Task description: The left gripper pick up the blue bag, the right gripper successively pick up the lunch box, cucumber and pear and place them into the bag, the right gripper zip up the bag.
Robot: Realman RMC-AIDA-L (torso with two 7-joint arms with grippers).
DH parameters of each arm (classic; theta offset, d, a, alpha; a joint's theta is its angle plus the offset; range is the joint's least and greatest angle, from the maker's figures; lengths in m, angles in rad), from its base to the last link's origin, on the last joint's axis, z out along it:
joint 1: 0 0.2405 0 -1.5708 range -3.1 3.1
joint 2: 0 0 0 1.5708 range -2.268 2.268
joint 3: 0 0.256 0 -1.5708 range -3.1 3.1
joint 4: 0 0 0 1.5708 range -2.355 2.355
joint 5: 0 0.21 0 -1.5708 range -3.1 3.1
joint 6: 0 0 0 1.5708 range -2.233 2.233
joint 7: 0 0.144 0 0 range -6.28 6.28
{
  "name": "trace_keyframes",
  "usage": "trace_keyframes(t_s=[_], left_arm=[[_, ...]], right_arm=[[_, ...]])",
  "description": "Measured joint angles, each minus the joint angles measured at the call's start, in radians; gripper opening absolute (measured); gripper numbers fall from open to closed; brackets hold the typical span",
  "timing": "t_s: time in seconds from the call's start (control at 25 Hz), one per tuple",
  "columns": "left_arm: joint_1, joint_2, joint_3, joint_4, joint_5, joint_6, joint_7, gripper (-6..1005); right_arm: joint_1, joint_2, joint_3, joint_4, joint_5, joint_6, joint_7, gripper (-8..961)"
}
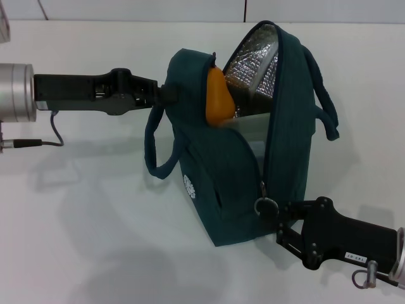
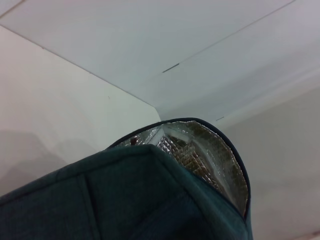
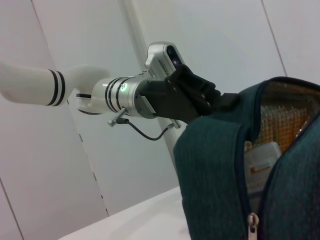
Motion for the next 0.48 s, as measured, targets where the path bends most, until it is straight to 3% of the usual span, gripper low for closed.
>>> trace_keyframes(t_s=[0.48], left_arm=[[0.000, 0.000, -0.001, 0.000, 0.000, 0.000, 0.000, 60]], right_arm=[[-0.006, 0.000, -0.001, 0.002, 0.025, 0.001, 0.000, 83]])
